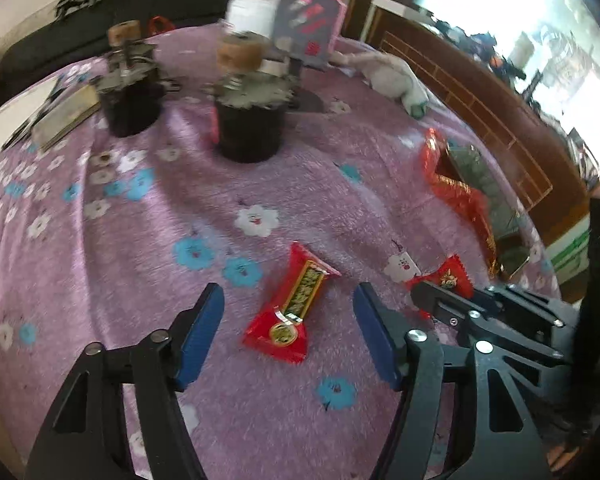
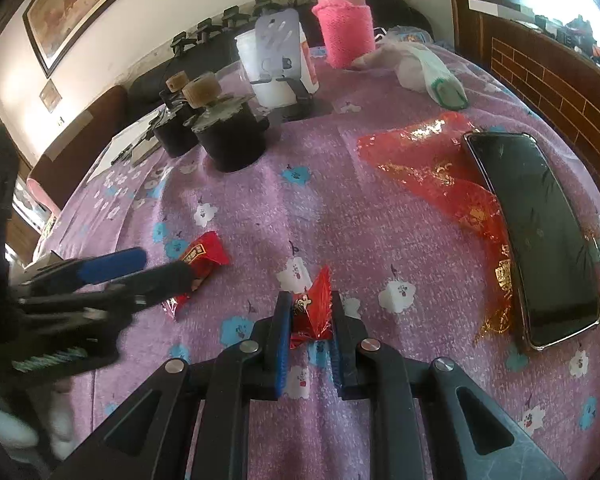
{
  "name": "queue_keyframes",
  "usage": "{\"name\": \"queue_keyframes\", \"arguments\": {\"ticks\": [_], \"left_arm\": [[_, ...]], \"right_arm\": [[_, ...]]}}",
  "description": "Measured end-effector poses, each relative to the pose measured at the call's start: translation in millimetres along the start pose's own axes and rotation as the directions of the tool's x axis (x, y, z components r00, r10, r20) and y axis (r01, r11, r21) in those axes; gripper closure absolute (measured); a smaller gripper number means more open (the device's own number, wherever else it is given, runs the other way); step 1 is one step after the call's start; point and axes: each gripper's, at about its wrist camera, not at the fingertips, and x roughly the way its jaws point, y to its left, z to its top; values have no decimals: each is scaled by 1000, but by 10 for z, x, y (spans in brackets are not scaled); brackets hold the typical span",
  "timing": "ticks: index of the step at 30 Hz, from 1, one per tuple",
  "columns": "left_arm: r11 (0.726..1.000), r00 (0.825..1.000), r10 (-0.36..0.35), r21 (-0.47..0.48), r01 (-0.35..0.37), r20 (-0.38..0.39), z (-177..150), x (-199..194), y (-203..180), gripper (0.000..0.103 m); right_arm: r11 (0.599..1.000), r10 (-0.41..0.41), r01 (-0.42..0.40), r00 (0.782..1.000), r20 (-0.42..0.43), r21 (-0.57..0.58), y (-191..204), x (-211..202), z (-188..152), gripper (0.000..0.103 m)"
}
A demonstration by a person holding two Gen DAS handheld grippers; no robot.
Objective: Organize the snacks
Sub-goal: 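Grasp the small red packet with the right tool while the left tool grasps the black-labelled red bar, then carry both held packets toward the cardboard box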
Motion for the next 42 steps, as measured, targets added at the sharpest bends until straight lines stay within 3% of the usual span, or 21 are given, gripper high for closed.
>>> {"name": "queue_keyframes", "arguments": {"ticks": [3,4,5,12,18,25,28,35,42], "left_arm": [[998,999,48,49,-47,-19,-13,87,-93,59],[992,996,95,83,-94,-2,-29,92,-146,73],[990,995,98,98,-97,1,-32,89,-173,84],[995,996,84,41,-86,28,-110,-99,-144,84],[997,995,75,-8,-75,58,-276,-464,-57,84],[997,989,40,-73,-30,141,-641,-1113,15,84],[995,987,31,-97,-16,160,-826,-1329,67,84],[978,978,40,-210,4,206,-1407,-1687,347,84],[938,958,86,-346,15,275,-1939,-2099,756,84]], "right_arm": [[1000,-1,1,1000,-2,10,-9,-11,-7,86],[1000,-1,1,1000,-2,12,-10,-16,-9,86],[1000,-1,1,1000,-1,13,-12,-18,-11,86],[1000,16,-16,1000,10,21,-6,-39,-24,85],[988,142,-144,989,41,51,-13,-128,-26,86],[961,272,-274,961,45,43,113,-174,-74,86],[934,352,-353,935,32,44,170,-177,-101,86],[943,326,-325,945,1,-75,560,-161,-257,86],[947,272,-275,962,-40,-166,920,-86,-510,85]]}}
